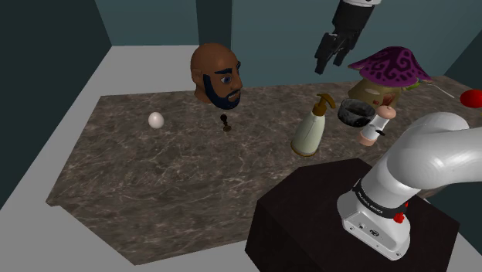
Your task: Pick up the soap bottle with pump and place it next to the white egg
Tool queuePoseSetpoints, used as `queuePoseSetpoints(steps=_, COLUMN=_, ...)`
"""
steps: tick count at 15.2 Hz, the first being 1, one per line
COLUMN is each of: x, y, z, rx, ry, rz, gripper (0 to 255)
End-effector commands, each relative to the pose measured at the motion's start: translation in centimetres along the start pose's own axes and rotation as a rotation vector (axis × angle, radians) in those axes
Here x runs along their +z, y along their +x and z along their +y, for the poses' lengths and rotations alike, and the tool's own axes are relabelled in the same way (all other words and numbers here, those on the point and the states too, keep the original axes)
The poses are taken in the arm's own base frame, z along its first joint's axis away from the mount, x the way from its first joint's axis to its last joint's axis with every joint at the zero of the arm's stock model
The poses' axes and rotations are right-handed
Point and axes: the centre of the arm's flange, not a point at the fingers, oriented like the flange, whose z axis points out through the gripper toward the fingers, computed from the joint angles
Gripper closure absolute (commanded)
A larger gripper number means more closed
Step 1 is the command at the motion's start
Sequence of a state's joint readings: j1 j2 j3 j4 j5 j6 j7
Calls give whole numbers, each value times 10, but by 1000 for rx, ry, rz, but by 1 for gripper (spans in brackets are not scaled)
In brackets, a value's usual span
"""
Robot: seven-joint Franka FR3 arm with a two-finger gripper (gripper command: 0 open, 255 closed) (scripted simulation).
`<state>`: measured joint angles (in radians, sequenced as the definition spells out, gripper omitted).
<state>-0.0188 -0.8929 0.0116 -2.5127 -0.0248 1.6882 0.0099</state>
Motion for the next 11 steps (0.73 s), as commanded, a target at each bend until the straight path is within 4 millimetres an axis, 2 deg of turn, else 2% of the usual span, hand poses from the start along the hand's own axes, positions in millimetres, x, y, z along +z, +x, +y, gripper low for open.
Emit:
queuePoseSetpoints(steps=1, x=24, y=0, z=11, rx=-2, ry=-18, rz=1, gripper=0)
queuePoseSetpoints(steps=6, x=82, y=-1, z=35, rx=-5, ry=-63, rz=0, gripper=0)
queuePoseSetpoints(steps=11, x=112, y=-1, z=40, rx=-6, ry=-69, rz=-1, gripper=0)
